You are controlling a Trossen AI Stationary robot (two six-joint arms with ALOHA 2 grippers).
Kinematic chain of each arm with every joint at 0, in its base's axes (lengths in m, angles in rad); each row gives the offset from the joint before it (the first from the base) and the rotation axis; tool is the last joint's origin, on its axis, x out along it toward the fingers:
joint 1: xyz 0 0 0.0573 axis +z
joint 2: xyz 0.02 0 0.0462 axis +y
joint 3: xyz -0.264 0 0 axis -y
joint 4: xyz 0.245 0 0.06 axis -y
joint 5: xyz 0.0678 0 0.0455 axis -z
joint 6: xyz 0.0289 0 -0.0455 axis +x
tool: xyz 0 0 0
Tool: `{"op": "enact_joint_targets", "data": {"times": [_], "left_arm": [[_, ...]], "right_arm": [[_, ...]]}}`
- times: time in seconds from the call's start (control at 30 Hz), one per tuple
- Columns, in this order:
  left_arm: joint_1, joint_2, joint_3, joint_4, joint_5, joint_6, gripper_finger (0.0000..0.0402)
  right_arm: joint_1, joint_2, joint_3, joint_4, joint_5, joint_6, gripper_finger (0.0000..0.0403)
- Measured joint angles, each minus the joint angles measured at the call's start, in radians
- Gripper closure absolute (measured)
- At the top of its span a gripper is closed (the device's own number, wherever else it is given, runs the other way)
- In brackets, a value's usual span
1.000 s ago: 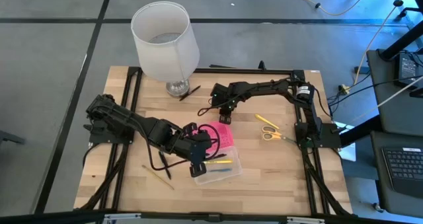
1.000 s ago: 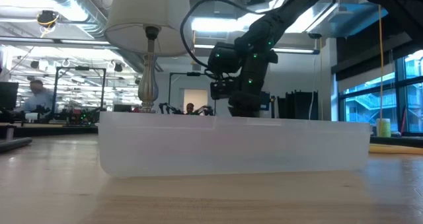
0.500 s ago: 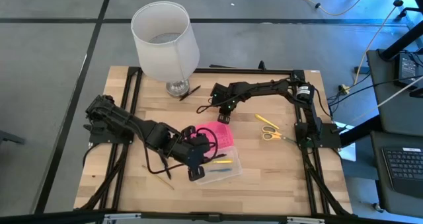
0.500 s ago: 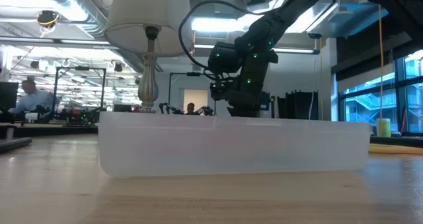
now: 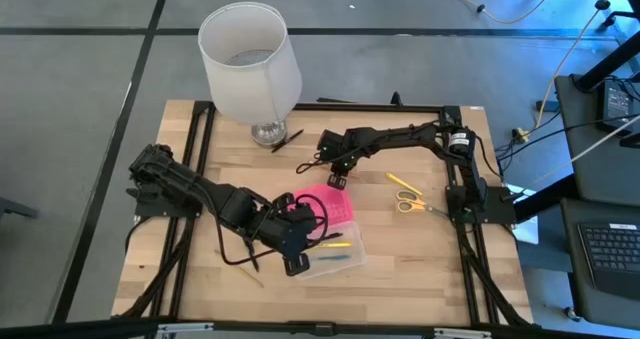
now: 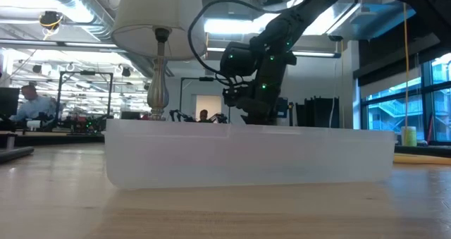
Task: Pick & place school supplies into a supply box
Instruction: Put the orange pencil into the transparent supply box
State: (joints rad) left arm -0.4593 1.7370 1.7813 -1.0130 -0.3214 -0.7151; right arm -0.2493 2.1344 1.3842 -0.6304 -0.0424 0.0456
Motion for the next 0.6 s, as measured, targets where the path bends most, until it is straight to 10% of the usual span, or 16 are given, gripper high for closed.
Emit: {"op": "enact_joint_targets", "data": {"times": [0.6], "left_arm": [[0.002,0.0,0.0,0.001,-0.04,0.003,0.0305]], "right_arm": [[0.039,-0.251,-0.425,0.369,-0.038,0.141,0.0383]]}}
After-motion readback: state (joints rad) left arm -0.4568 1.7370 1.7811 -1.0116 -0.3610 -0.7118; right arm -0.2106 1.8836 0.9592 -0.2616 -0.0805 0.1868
